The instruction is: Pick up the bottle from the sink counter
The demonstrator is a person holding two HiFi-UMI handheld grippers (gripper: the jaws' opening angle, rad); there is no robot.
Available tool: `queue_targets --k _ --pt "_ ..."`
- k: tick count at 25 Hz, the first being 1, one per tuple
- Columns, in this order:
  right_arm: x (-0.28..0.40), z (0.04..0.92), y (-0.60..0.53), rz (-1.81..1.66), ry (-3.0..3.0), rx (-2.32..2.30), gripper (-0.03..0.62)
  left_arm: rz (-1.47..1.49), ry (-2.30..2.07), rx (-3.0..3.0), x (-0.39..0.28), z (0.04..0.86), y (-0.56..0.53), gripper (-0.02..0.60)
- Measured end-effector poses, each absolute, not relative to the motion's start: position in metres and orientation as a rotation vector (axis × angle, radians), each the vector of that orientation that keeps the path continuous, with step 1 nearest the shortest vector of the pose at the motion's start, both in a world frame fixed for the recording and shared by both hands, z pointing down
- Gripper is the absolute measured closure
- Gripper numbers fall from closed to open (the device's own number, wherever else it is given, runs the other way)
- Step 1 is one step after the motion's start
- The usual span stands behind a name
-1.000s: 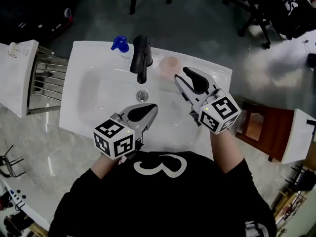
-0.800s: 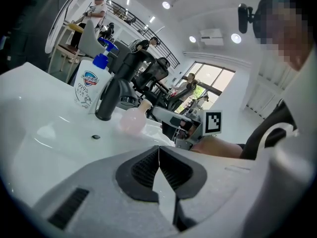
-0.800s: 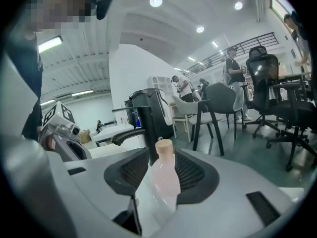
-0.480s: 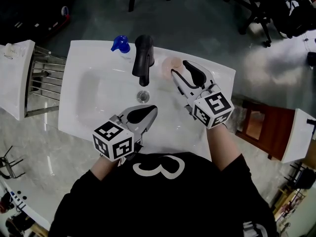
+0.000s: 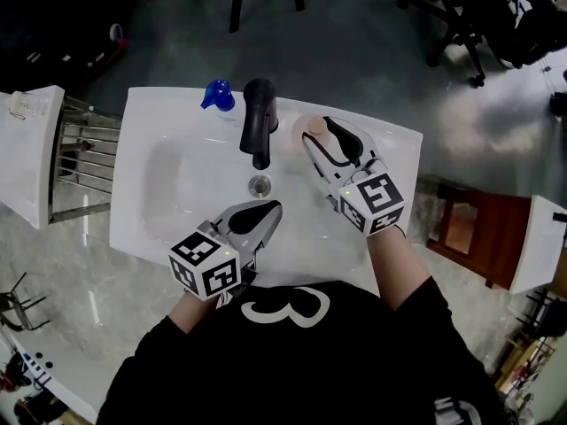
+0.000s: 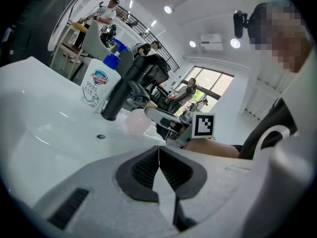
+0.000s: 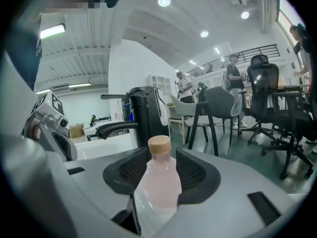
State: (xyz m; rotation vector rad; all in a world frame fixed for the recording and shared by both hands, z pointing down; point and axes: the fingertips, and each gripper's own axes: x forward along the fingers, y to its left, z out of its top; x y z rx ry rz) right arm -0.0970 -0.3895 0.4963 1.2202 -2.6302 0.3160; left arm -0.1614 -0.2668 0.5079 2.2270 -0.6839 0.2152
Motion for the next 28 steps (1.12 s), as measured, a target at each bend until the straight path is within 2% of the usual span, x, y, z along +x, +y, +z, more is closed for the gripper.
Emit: queue_targets --k 28 --pt "-0.100 0.498 -0.396 0.216 -2.593 1.295 0.445 0.169 -0.722 2.182 -0.180 0.515 -0.274 0.566"
